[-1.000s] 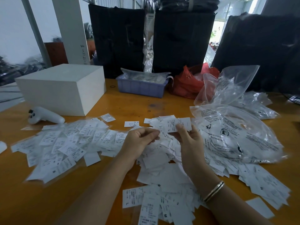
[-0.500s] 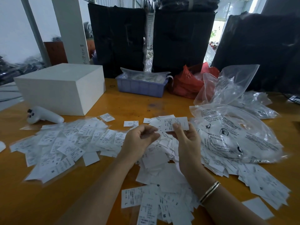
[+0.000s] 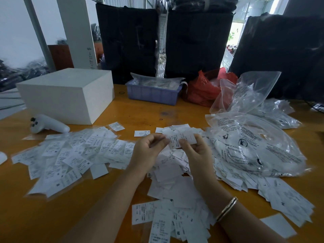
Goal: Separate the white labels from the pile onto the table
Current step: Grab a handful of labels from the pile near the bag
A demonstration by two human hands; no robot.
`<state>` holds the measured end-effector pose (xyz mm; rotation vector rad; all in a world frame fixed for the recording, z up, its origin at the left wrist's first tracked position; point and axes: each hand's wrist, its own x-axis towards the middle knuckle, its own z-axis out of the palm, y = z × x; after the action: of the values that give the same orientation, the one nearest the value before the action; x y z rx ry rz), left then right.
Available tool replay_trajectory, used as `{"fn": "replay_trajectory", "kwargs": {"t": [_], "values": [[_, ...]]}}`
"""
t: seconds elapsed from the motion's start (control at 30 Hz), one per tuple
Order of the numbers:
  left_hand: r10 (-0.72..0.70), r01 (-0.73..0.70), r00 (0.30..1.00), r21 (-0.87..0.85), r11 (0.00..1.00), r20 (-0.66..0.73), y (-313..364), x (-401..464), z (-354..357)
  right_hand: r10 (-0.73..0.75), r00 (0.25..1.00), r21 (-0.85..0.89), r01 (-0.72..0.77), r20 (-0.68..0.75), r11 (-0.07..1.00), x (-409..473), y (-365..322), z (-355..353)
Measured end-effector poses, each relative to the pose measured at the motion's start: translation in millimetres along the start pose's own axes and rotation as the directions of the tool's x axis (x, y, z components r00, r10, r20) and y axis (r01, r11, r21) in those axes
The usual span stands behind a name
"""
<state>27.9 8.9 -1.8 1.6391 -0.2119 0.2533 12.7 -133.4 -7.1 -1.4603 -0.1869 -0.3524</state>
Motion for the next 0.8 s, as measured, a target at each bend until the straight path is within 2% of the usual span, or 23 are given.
{"fn": "replay_trajectory", "kwargs": {"t": [0.27,0.43,0.57,0.8], "values": [[0.003,-0.022,0.986,0.116,0.993,0.166,0.3,0.7,-5.0,-0.010,0.995,-0.268,0.037,0.102,0.963,5.1,2.4,-5.2],[-0.003,-0.005,0.997,0.099,0.995,0.076,-2.1,1.2,-5.1,-0.041,0.998,-0.180,0.031,-0.050,0.983,6.3,1.6,-6.4],[0.000,-0.012,0.993,0.112,0.994,0.114,-2.2,-1.2,-2.7,-0.048,0.998,-0.299,0.057,0.036,0.952,1.5,2.0,-0.4],[0.006,-0.002,0.999,0.097,0.995,-0.040,-2.6,-0.4,-4.0,-0.064,0.996,-0.343,0.080,0.059,0.936,-3.1,-3.2,4.3]]}}
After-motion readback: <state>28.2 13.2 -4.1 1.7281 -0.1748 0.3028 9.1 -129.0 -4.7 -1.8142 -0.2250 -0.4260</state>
